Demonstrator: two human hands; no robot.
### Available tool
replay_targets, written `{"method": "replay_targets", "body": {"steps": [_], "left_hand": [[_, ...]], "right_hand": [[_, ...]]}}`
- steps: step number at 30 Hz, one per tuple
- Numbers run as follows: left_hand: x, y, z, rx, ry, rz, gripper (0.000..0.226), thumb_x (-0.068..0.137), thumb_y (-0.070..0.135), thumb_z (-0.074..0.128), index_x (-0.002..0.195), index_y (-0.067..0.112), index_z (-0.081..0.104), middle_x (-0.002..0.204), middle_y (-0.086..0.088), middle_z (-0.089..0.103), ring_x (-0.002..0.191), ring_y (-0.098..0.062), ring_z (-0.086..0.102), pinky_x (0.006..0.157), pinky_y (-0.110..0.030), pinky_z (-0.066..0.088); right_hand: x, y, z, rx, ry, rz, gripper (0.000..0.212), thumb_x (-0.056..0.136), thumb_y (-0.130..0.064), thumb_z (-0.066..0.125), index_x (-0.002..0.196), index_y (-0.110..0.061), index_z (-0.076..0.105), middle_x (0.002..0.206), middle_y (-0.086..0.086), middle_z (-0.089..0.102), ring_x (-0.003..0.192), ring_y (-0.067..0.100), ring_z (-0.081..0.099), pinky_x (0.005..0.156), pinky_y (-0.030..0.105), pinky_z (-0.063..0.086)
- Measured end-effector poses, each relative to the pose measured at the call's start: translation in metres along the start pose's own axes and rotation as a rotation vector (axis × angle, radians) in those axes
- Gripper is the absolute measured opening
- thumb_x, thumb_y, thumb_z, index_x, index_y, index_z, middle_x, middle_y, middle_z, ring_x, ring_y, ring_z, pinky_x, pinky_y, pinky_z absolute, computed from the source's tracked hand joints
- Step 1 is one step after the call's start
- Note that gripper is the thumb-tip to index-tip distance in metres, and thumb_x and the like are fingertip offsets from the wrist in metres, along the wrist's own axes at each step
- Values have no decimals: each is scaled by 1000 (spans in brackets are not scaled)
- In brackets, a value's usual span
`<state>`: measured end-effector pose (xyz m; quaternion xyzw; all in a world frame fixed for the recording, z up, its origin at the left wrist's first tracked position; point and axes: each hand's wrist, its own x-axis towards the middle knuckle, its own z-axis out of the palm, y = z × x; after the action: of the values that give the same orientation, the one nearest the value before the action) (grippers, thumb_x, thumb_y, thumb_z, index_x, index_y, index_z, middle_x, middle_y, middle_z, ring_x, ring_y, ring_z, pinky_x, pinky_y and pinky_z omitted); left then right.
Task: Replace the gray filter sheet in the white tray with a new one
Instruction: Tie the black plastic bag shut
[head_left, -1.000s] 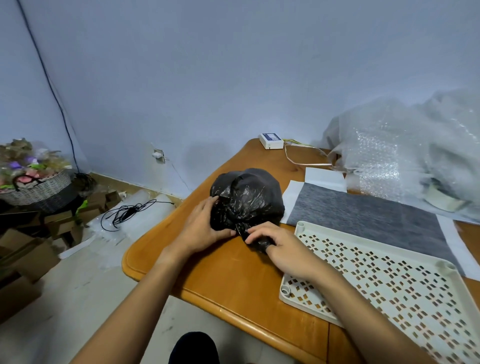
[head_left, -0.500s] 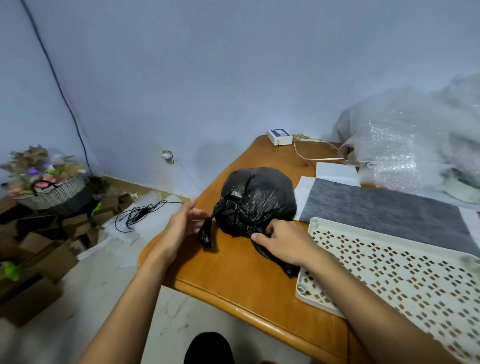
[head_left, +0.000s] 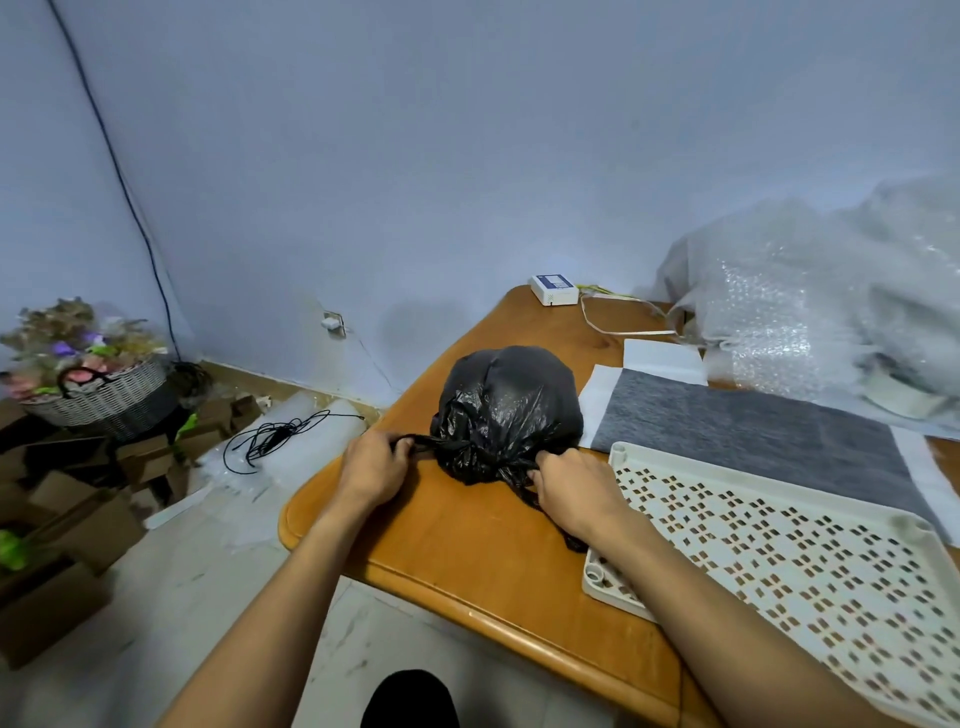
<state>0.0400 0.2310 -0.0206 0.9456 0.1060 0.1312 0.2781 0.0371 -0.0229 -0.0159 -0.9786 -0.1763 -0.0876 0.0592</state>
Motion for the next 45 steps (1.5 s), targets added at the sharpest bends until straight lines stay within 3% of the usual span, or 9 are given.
{"method": "replay_targets", "body": {"steps": [2, 6, 8, 11, 16, 21, 28, 37, 45], "left_hand": [[0, 0, 1, -23, 23, -45, 26, 101, 23, 54, 108, 15, 78, 96, -16, 76, 94, -38, 66, 79, -38, 50], [-3, 0, -1, -87, -71, -55, 23, 96, 33, 63, 102, 16, 76, 79, -4, 69, 82, -28, 65, 64, -31, 43], [-6, 2, -6, -166, -67, -64, 30, 87, 44, 71, 107, 22, 70, 91, 2, 69, 86, -20, 63, 71, -30, 45], [-10, 13, -11, -155, 129, -38, 48, 79, 55, 67, 117, 26, 65, 107, 4, 67, 101, -18, 63, 89, -40, 52], [-31, 65, -12, -312, 269, 218, 21, 88, 34, 64, 106, 23, 67, 103, 4, 66, 96, -13, 63, 89, -39, 53], [-54, 110, 7, -443, 103, 424, 30, 95, 27, 60, 124, 26, 62, 106, 13, 65, 98, 0, 60, 84, -22, 49], [-66, 150, 43, -413, -105, 509, 34, 97, 24, 59, 130, 24, 62, 120, 8, 65, 108, -3, 60, 98, -28, 50], [-68, 177, 91, -162, -242, 322, 59, 97, 62, 43, 143, 25, 50, 141, 0, 54, 127, -23, 54, 102, -43, 46], [-79, 190, 118, -236, -382, 371, 70, 97, 62, 46, 155, 26, 32, 162, 5, 33, 147, -17, 33, 116, -39, 31]], "right_hand": [[-1, 0, -1, 12, -3, 22, 30, 105, -29, 43, 113, -11, 65, 105, 15, 70, 99, 37, 66, 76, 39, 49], [-4, 4, -3, 95, -17, 42, 36, 103, -43, 44, 95, -14, 64, 91, 9, 69, 91, 31, 67, 68, 36, 47], [-7, 8, -7, 153, -28, 42, 41, 98, -55, 48, 91, -17, 60, 82, 3, 66, 83, 26, 65, 63, 35, 44], [-11, 11, -15, 240, -8, 53, 44, 91, -65, 51, 101, -23, 59, 84, -4, 67, 82, 19, 63, 68, 36, 48], [-25, 21, -30, 327, 88, 98, 36, 97, -57, 49, 103, -25, 62, 88, -7, 67, 85, 17, 63, 77, 41, 54], [-45, 46, -46, 339, 102, 171, 33, 99, -51, 48, 108, -24, 64, 96, -5, 68, 90, 17, 63, 78, 39, 53], [-77, 91, -64, 292, 87, 300, 26, 100, -32, 49, 115, -19, 65, 111, 1, 70, 100, 21, 63, 84, 38, 52], [-136, 170, -73, 250, 165, 470, 51, 99, -34, 51, 147, -17, 39, 150, 4, 45, 139, 21, 41, 111, 42, 38], [-172, 209, -49, 232, 77, 511, 67, 102, -46, 46, 159, -20, 21, 165, 3, 27, 152, 20, 21, 122, 35, 18]]}}
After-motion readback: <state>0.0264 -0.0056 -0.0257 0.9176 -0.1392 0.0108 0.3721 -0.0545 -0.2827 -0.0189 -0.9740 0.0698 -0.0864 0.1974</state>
